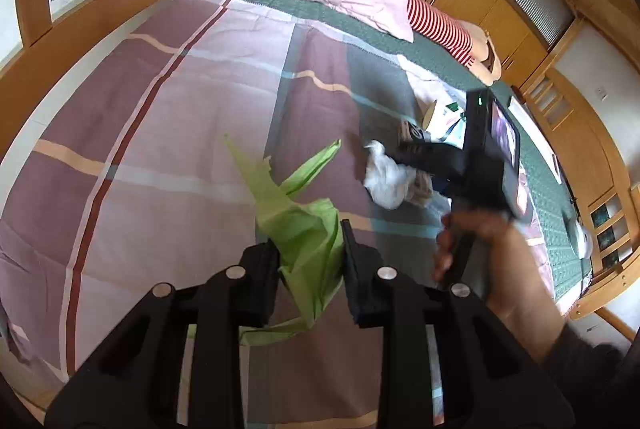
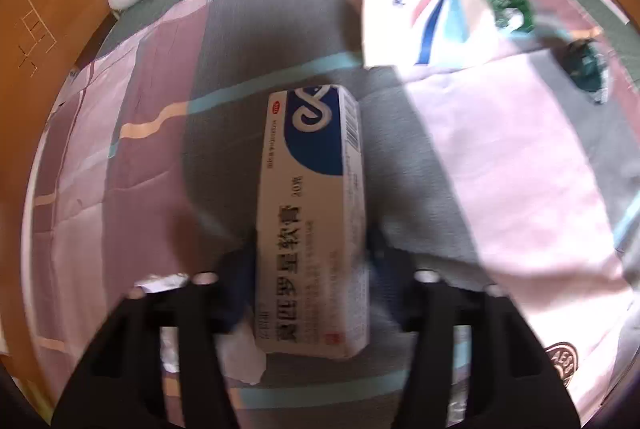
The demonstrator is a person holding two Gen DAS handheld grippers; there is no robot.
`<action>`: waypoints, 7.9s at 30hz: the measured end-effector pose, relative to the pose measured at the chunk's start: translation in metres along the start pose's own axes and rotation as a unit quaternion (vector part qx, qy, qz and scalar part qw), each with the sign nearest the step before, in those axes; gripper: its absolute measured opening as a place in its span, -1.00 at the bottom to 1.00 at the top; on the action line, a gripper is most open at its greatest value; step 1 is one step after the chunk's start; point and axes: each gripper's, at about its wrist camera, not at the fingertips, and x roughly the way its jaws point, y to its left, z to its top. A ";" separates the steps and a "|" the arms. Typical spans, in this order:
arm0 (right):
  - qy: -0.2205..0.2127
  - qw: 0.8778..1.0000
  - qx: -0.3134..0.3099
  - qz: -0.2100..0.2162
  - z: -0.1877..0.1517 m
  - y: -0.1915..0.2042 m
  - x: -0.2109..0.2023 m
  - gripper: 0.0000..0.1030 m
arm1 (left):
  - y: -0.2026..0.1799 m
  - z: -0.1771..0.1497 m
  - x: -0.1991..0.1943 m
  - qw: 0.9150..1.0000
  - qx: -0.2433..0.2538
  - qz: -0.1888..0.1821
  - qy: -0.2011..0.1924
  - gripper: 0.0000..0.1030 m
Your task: Collect trash
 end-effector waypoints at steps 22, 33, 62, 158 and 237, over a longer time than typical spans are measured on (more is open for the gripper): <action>-0.124 0.988 -0.012 0.092 -0.161 -0.154 -0.267 -0.23 | -0.079 -0.036 -0.044 0.967 0.148 -0.209 -0.022 -0.46; 0.040 0.998 -0.038 -0.027 -0.259 -0.226 -0.289 -0.07 | -0.175 -0.113 -0.092 0.904 0.291 -0.314 -0.005 -0.46; -0.171 0.973 0.128 -0.090 -0.251 -0.283 -0.356 0.42 | -0.238 -0.199 -0.078 0.856 0.412 -0.309 0.040 -0.46; -0.045 0.966 -0.254 0.020 -0.090 -0.029 -0.109 0.31 | -0.014 0.008 -0.034 0.996 0.031 0.053 -0.070 -0.40; -0.195 0.975 0.034 -0.103 -0.207 -0.271 -0.370 0.68 | -0.240 -0.196 -0.102 0.862 0.414 -0.291 -0.030 0.79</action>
